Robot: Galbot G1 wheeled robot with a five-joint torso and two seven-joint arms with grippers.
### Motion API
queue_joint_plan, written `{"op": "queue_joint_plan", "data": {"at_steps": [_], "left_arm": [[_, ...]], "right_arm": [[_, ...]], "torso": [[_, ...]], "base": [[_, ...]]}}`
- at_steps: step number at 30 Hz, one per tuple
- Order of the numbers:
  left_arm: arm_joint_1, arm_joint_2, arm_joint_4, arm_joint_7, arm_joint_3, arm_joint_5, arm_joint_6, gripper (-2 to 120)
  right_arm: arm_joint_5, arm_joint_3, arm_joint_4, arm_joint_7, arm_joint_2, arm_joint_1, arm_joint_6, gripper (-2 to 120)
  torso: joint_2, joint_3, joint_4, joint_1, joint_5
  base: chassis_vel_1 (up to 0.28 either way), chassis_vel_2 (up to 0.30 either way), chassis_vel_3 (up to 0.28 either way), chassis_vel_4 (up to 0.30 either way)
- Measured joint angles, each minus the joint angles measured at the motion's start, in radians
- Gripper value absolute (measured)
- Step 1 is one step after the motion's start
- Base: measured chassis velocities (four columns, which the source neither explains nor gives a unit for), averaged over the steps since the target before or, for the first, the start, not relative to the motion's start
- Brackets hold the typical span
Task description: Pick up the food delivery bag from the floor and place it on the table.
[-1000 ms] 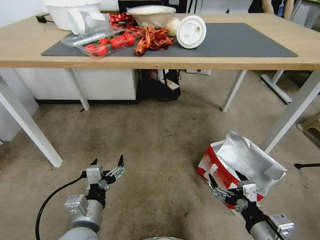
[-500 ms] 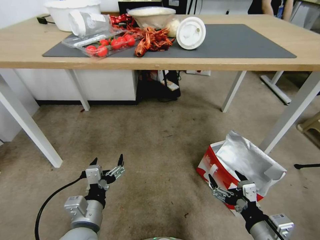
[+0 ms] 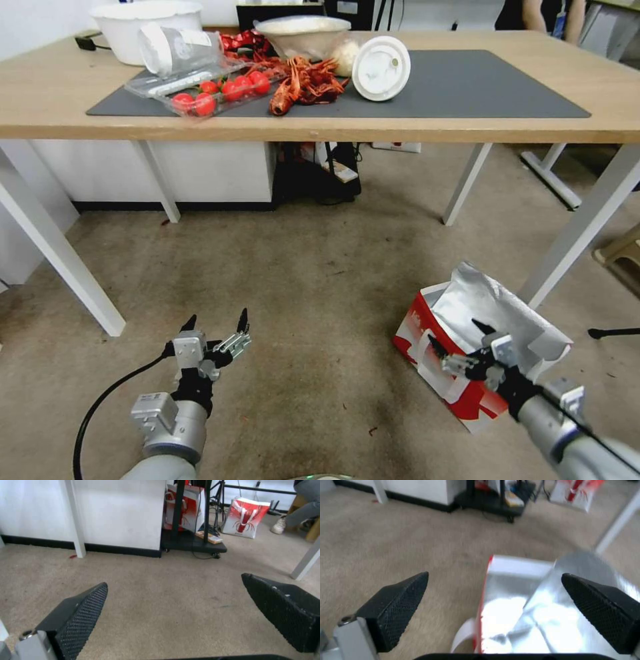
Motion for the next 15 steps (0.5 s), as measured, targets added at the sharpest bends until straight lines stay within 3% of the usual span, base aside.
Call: {"op": "queue_joint_plan", "data": {"at_steps": [6,9,15], "left_arm": [[-0.003,-0.003,0.002,0.000,-0.006,0.011,0.001,100],[0.009,0.002,-0.009,0.000,-0.009,0.016,-0.002,100],[0.023,-0.003,-0.014,0.001,-0.008,0.027,-0.020,100]], "right_arm": [[0.038,-0.039,-0.138,-0.028,-0.108,0.136,0.054,100],[0.043,-0.091,-0.285,-0.055,-0.179,0.240,0.097,100],[0.041,-0.155,-0.400,-0.076,-0.223,0.328,0.152,100]], "torso": [[0.001,0.000,0.0000,0.000,-0.0001],[0.001,0.000,-0.0003,0.000,0.0002],[0.001,0.000,-0.0001,0.000,0.0000]], "base": [[0.000,0.000,0.000,0.000],[0.000,0.000,0.000,0.000],[0.000,0.000,0.000,0.000]]}}
